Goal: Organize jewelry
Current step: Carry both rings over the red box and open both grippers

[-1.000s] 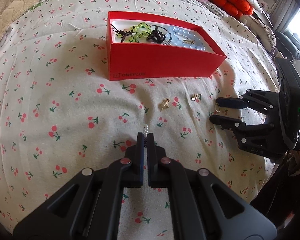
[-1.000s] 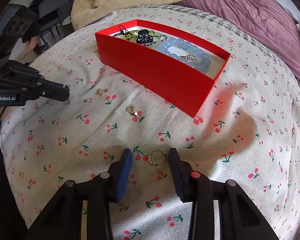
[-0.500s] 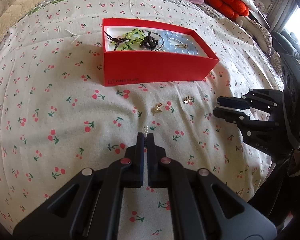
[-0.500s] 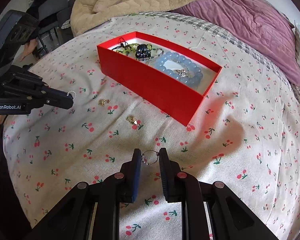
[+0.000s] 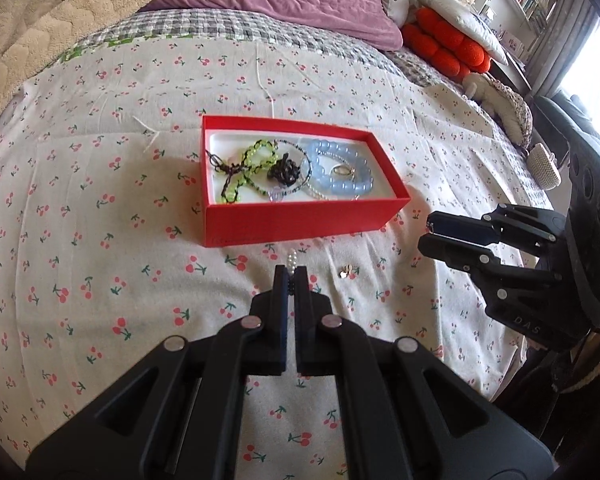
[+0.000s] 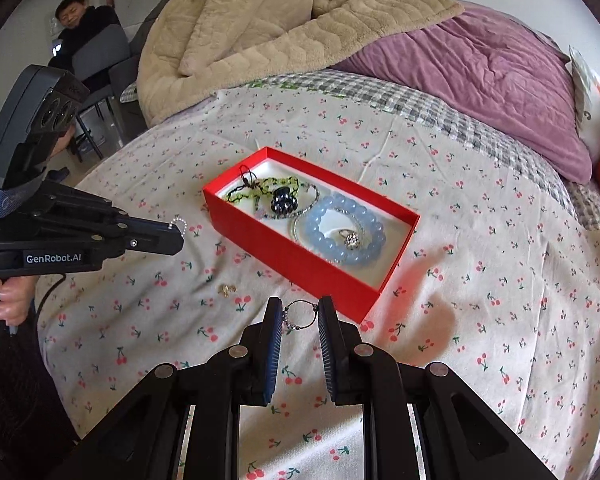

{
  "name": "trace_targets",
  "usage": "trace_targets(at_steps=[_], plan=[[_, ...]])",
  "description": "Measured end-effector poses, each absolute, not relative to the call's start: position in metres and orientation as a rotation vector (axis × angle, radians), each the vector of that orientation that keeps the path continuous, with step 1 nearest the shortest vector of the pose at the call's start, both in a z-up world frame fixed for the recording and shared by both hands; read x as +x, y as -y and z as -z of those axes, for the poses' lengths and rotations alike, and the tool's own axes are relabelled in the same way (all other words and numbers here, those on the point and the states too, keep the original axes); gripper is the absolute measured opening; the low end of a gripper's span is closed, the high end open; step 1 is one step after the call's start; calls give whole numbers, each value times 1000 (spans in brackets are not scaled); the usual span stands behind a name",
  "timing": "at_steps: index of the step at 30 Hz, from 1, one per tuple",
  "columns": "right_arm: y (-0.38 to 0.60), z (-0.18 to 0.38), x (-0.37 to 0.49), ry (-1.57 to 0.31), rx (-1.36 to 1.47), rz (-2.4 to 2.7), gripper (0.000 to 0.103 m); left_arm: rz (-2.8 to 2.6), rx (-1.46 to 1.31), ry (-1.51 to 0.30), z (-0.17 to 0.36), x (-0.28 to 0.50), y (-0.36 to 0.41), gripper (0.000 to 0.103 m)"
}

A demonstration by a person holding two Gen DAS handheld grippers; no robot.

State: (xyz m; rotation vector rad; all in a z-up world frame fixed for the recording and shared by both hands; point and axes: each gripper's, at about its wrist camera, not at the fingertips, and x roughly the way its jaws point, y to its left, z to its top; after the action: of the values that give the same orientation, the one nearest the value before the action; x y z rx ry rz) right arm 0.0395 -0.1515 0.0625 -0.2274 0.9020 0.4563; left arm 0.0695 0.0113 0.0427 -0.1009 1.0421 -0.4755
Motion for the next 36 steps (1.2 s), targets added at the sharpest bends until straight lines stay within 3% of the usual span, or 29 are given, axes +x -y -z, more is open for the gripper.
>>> trace_targets(at_steps=[14, 36], plan=[[156, -84, 88, -930, -113, -383, 19, 469, -158, -1010, -63, 108, -3, 3], [168, -51, 150, -1035, 10, -324, 19, 344, -105, -1071, -27, 169, 12, 3]])
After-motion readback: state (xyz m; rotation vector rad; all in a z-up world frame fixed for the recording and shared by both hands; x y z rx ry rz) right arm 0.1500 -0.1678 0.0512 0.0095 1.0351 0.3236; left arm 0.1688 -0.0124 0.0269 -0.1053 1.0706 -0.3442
